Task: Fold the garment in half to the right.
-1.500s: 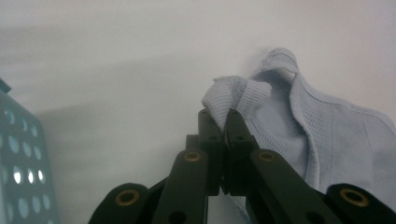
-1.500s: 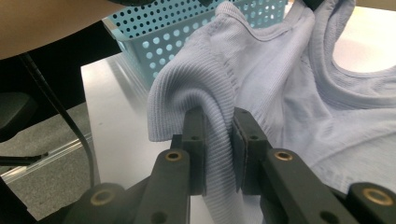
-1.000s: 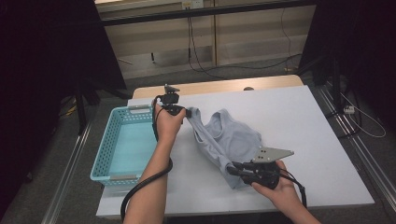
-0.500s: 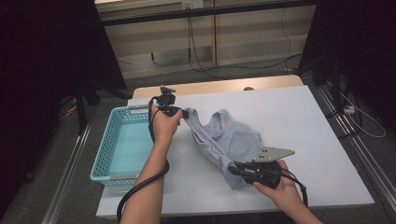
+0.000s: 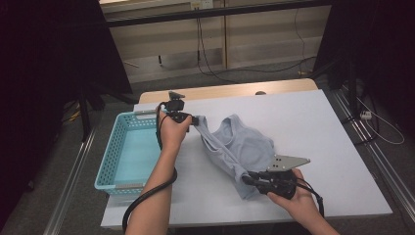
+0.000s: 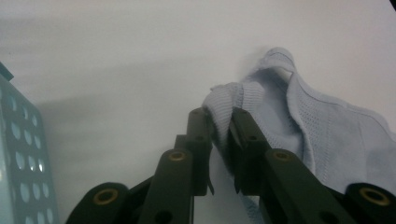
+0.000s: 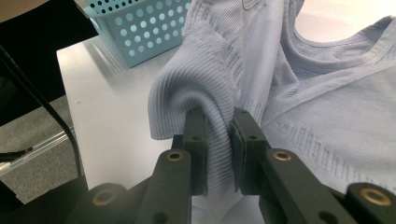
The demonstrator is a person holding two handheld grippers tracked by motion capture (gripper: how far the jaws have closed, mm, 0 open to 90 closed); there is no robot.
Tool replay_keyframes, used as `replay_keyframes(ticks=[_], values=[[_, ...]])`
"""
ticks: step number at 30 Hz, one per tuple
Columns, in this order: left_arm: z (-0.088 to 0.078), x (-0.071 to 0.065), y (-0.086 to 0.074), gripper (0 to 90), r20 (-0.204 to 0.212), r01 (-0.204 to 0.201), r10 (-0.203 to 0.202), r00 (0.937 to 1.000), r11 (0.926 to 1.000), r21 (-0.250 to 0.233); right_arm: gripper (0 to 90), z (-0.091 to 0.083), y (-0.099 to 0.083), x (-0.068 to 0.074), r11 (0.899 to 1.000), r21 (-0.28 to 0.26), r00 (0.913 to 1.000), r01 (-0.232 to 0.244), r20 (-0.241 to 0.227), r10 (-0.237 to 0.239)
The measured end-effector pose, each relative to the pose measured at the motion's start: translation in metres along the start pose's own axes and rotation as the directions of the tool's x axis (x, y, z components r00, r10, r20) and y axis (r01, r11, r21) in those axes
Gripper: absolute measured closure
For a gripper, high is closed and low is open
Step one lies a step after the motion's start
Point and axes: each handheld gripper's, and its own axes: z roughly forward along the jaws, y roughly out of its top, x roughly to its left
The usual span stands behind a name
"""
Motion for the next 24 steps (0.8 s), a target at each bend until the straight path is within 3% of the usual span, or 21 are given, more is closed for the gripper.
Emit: replay_keyframes(ticks=[16,21,24], values=[[0.0085,0.0032,0.0014,66.6,0.008,0.001,-0.001,1.0000,1.0000,0.005,78.8,0.0010,-0.0009,0.0022,1.000,0.010,0.9998,0.004,-0.020,-0.004],[0.0093,0.0026,0.0010,82.7,0.044,0.015,-0.016,0.9989,0.9996,0.026,78.7,-0.0002,-0.0021,0.0006,1.000,0.012,0.9999,0.000,-0.013,0.000],[0.0076,0.0000,0.0027,85.9,0.056,0.008,-0.009,0.9984,0.9997,0.022,78.7,-0.0015,-0.0031,-0.0002,1.000,0.014,1.0000,-0.004,-0.004,0.004]])
